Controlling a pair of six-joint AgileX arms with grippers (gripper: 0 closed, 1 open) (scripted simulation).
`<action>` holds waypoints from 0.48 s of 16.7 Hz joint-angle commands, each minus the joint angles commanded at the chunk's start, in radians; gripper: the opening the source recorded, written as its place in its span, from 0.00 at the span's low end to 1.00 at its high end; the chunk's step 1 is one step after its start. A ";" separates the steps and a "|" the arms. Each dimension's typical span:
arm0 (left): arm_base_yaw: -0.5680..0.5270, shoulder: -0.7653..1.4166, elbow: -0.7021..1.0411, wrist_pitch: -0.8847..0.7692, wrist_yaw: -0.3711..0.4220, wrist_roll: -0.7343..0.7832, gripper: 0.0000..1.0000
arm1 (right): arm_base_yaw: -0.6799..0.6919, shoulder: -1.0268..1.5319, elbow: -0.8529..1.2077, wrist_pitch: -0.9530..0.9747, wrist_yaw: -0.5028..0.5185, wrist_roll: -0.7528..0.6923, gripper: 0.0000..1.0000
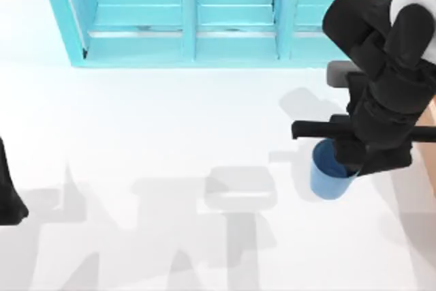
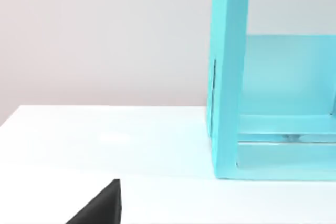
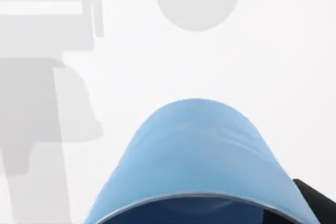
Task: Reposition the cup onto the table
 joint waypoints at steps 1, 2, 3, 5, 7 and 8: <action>0.000 0.000 0.000 0.000 0.000 0.000 1.00 | 0.005 0.009 -0.023 0.036 0.001 0.004 0.00; 0.000 0.000 0.000 0.000 0.000 0.000 1.00 | 0.010 0.020 -0.049 0.075 0.001 0.008 0.00; 0.000 0.000 0.000 0.000 0.000 0.000 1.00 | 0.015 0.032 -0.074 0.113 0.003 0.014 0.00; 0.000 0.000 0.000 0.000 0.000 0.000 1.00 | 0.024 0.049 -0.112 0.165 0.004 0.021 0.00; 0.000 0.000 0.000 0.000 0.000 0.000 1.00 | 0.027 0.053 -0.121 0.176 0.003 0.022 0.00; 0.000 0.000 0.000 0.000 0.000 0.000 1.00 | 0.027 0.053 -0.121 0.176 0.003 0.022 0.00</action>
